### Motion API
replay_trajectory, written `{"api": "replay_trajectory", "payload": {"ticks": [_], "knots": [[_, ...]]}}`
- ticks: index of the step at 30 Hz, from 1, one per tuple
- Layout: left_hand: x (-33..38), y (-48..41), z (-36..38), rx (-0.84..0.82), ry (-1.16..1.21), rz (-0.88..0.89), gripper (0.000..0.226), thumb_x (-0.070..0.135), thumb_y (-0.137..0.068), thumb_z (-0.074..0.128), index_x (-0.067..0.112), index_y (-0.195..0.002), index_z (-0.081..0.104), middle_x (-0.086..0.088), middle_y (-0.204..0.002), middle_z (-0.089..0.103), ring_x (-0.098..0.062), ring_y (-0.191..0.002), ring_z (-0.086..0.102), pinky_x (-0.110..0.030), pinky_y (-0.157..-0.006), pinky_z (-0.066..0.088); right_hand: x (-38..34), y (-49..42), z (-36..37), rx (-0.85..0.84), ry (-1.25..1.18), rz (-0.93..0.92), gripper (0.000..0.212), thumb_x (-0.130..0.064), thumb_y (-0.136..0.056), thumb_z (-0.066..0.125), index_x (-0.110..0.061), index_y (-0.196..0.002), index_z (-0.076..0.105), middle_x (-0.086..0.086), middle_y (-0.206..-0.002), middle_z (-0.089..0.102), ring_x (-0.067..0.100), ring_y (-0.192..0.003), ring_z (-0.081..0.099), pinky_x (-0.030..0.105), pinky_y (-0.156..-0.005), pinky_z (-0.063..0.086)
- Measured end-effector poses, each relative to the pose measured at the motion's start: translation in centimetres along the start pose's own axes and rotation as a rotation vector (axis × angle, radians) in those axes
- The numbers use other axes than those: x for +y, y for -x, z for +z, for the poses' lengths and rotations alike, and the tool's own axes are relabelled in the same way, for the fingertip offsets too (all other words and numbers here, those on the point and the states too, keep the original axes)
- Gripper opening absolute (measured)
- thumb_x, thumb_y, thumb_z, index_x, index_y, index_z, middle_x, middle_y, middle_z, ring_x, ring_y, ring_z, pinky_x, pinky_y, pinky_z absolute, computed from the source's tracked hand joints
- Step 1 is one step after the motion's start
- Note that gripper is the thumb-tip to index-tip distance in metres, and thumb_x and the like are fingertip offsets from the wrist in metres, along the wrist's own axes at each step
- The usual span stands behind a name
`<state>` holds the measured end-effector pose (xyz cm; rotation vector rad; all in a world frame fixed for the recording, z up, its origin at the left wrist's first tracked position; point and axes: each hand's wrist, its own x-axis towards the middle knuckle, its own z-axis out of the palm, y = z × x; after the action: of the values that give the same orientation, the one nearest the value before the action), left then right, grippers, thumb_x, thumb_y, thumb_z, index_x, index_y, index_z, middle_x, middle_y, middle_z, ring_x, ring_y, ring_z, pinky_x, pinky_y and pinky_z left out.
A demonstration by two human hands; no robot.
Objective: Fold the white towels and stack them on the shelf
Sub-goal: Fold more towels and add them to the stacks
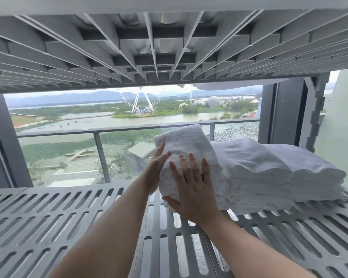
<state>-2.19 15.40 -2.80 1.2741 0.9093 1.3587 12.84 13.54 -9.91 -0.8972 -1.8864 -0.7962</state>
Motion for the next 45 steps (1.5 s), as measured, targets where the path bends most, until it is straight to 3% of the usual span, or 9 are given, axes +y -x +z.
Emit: {"api": "replay_trajectory", "payload": {"ticks": [10, 14, 19, 27, 31, 35, 37, 41, 45], "knots": [[1.0, -1.0, 1.5, -0.010, -0.182, -0.018, 0.063, 0.031, -0.105, 0.050, 0.041, -0.158, 0.018, -0.010, -0.163, 0.023, -0.030, -0.135, 0.045, -0.048, -0.109, 0.045, 0.8, 0.3, 0.1, -0.028, 0.035, 0.074, 0.086, -0.068, -0.090, 0.051, -0.015, -0.155, 0.034, 0.019, -0.156, 0.037, 0.041, -0.150, 0.021, 0.066, -0.115, 0.020], [0.8, -0.3, 0.1, -0.044, -0.260, 0.032, 0.056, 0.043, -0.105, 0.047, 0.047, -0.155, 0.023, -0.002, -0.165, 0.019, -0.010, -0.114, 0.053, -0.025, -0.088, 0.053, 1.2, 0.5, -0.6, -0.025, 0.014, 0.055, 0.086, -0.070, -0.090, 0.050, -0.014, -0.155, 0.036, 0.017, -0.158, 0.035, 0.039, -0.150, 0.024, 0.063, -0.115, 0.023], [-0.2, -0.1, 0.6, -0.033, -0.176, 0.074, 0.060, 0.049, -0.101, 0.049, 0.048, -0.155, 0.023, 0.005, -0.167, 0.014, -0.011, -0.132, 0.033, -0.020, -0.077, 0.051, 1.4, 0.7, -1.0, -0.037, 0.026, 0.070, 0.087, -0.067, -0.091, 0.051, -0.011, -0.155, 0.033, 0.022, -0.159, 0.032, 0.043, -0.151, 0.015, 0.064, -0.117, 0.020], [1.0, -1.6, 1.7, -0.038, -0.256, -0.057, 0.057, 0.043, -0.105, 0.044, 0.042, -0.157, 0.021, -0.009, -0.161, 0.025, -0.034, -0.134, 0.045, -0.052, -0.111, 0.042, 1.0, 0.3, -1.0, -0.046, 0.052, 0.121, 0.082, -0.063, -0.093, 0.049, -0.011, -0.155, 0.034, 0.021, -0.150, 0.043, 0.044, -0.141, 0.035, 0.060, -0.115, 0.026], [3.1, -2.4, 0.7, 0.006, -0.549, -0.139, 0.054, 0.048, -0.104, 0.042, 0.038, -0.156, 0.029, -0.014, -0.164, 0.015, -0.039, -0.140, 0.038, -0.054, -0.114, 0.037, 1.0, -0.1, -1.9, -0.051, 0.018, 0.111, 0.078, -0.064, -0.094, 0.046, -0.013, -0.152, 0.039, 0.018, -0.149, 0.044, 0.042, -0.143, 0.034, 0.058, -0.117, 0.024], [6.1, -3.7, 0.6, 0.139, -1.159, -0.071, 0.054, 0.064, -0.101, 0.030, 0.041, -0.148, 0.043, -0.015, -0.164, -0.021, -0.048, -0.150, -0.001, -0.060, -0.120, 0.000, 0.9, -1.1, -3.1, -0.033, -0.043, 0.077, 0.067, -0.058, -0.097, 0.045, -0.015, -0.148, 0.045, 0.013, -0.152, 0.044, 0.037, -0.148, 0.029, 0.059, -0.119, 0.020], [6.7, -4.9, 2.1, 0.103, -1.324, 0.001, 0.057, 0.064, -0.101, 0.028, 0.039, -0.150, 0.041, -0.015, -0.166, -0.014, -0.042, -0.151, -0.007, -0.058, -0.119, 0.000, 1.1, -1.4, -3.6, -0.023, -0.044, 0.090, 0.061, -0.053, -0.099, 0.043, -0.014, -0.147, 0.046, 0.012, -0.153, 0.043, 0.035, -0.149, 0.027, 0.060, -0.119, 0.019], [6.5, -8.1, 5.9, 0.001, -1.527, 0.052, 0.056, 0.062, -0.100, 0.029, 0.040, -0.152, 0.036, -0.004, -0.167, 0.018, -0.029, -0.153, 0.014, -0.055, -0.121, 0.013, 2.2, -1.1, -4.1, -0.045, -0.035, 0.088, 0.057, -0.044, -0.100, 0.040, -0.014, -0.148, 0.045, 0.009, -0.154, 0.042, 0.032, -0.151, 0.025, 0.060, -0.118, 0.021], [5.4, -10.6, 7.9, -0.078, -1.639, -0.094, 0.055, 0.063, -0.100, 0.025, 0.049, -0.154, 0.023, 0.004, -0.168, 0.011, -0.028, -0.155, 0.006, -0.058, -0.121, 0.004, 2.6, -0.4, -3.8, -0.110, -0.015, 0.125, 0.060, -0.048, -0.099, 0.041, -0.014, -0.149, 0.044, 0.011, -0.156, 0.040, 0.033, -0.151, 0.022, 0.059, -0.119, 0.020]]}}
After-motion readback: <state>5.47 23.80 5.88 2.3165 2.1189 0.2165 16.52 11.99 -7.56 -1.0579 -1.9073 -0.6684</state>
